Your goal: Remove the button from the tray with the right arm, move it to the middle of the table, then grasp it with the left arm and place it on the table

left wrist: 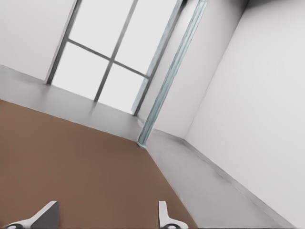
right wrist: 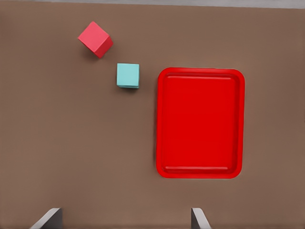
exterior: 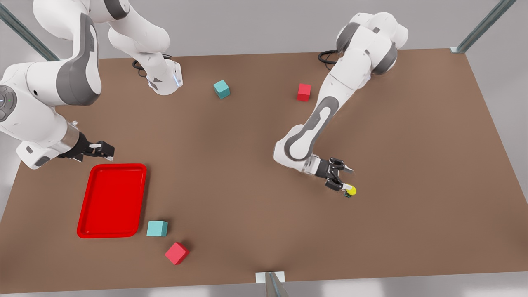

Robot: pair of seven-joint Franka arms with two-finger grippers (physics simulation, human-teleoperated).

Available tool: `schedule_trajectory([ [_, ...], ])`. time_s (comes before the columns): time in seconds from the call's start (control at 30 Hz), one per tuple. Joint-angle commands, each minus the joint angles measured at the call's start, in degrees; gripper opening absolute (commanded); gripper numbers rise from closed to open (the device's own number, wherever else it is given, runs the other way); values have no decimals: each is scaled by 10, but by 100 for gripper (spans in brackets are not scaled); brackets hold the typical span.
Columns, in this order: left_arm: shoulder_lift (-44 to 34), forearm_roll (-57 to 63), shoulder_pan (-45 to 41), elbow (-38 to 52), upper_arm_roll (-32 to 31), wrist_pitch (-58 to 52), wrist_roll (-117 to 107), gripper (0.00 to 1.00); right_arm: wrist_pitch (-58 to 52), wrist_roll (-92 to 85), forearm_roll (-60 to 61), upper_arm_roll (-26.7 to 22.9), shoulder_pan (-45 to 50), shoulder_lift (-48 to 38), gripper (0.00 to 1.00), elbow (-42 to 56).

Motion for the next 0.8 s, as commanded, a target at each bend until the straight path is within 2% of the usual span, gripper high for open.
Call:
schedule_trajectory([
  [0.0,-81,-313,-10,36,-2,-43,1256,100,0,1,0,0,0,-1,100,0],
  [0.03,-73,-564,57,175,11,-51,1406,100,0,1,1,0,0,-1,100,0],
  [0.07,-80,-752,177,231,11,-119,1514,100,0,1,1,0,0,-1,100,0],
  [0.1,-80,-787,245,280,8,-187,1566,100,0,0,-1,0,-1,-1,100,0],
  [0.13,-105,-778,283,316,11,-220,1602,100,0,1,-3,0,0,-1,100,0],
  [0.17,-164,-726,294,315,13,-212,1611,100,0,1,-3,0,0,-1,100,0],
  [0.2,-221,-691,273,298,49,-201,1661,100,0,1,-3,0,2,-2,100,0],
  [0.23,-313,-678,242,188,84,-116,1668,100,-1,0,-2,0,4,-2,100,0],
  [0.27,-370,-679,244,106,86,-65,1687,100,-2,0,-2,0,4,-2,100,0],
  [0.3,-389,-681,242,71,86,-41,1695,100,-2,0,-2,0,4,-2,100,0],
  [0.43,-404,-690,242,40,87,-33,1730,100,-2,0,-2,0,4,-2,100,0],
  [0.77,-403,-696,243,40,87,-33,1727,100,-2,0,0,1,3,-2,100,-1],
])
